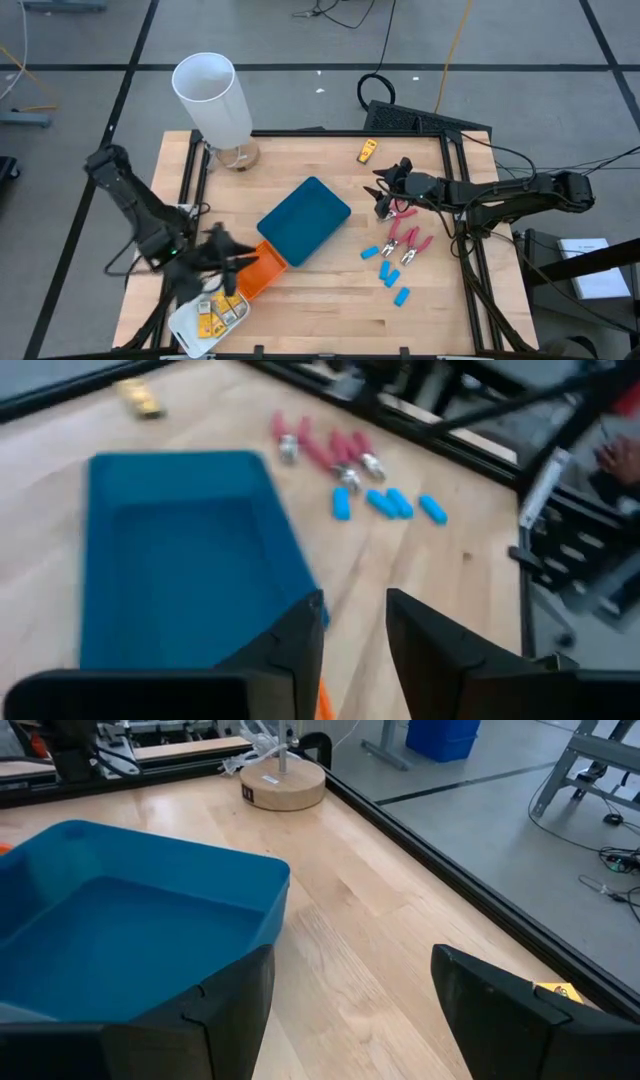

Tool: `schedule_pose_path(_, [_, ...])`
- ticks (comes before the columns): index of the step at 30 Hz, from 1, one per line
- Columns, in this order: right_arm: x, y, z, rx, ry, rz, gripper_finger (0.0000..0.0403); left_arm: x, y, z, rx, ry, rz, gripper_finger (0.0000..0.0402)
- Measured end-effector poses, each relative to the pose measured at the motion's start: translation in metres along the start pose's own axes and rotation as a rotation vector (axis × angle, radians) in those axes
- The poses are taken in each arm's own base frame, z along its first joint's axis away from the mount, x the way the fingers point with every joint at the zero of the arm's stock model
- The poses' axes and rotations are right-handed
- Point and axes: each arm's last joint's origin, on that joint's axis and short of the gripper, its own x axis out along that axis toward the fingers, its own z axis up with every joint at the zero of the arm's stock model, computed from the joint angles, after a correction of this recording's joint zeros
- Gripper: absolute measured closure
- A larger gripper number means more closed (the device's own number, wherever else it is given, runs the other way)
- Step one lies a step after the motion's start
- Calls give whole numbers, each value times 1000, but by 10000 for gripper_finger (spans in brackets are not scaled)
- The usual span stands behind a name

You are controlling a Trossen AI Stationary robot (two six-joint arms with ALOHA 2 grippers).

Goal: Pick & Place School Supplies
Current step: Put the yellow crayon box into the white bin

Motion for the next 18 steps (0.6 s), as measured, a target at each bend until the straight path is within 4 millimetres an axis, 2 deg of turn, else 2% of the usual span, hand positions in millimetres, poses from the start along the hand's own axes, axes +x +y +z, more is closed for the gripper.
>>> schedule_pose_path(5, [0, 0, 0, 0, -1, 0, 142, 38, -2, 38, 154, 10, -196, 306])
schedule_pose_path(9, [0, 0, 0, 0, 0, 0, 142, 63, 8, 58, 307, -34, -249, 316])
schedule_pose_path(15, [0, 0, 0, 3, 1, 0, 142, 106, 43, 79, 381, -58, -93, 331])
schedule_pose_path(18, [0, 0, 0, 2, 1, 0, 142, 129, 64, 93, 398, -114, -159, 340])
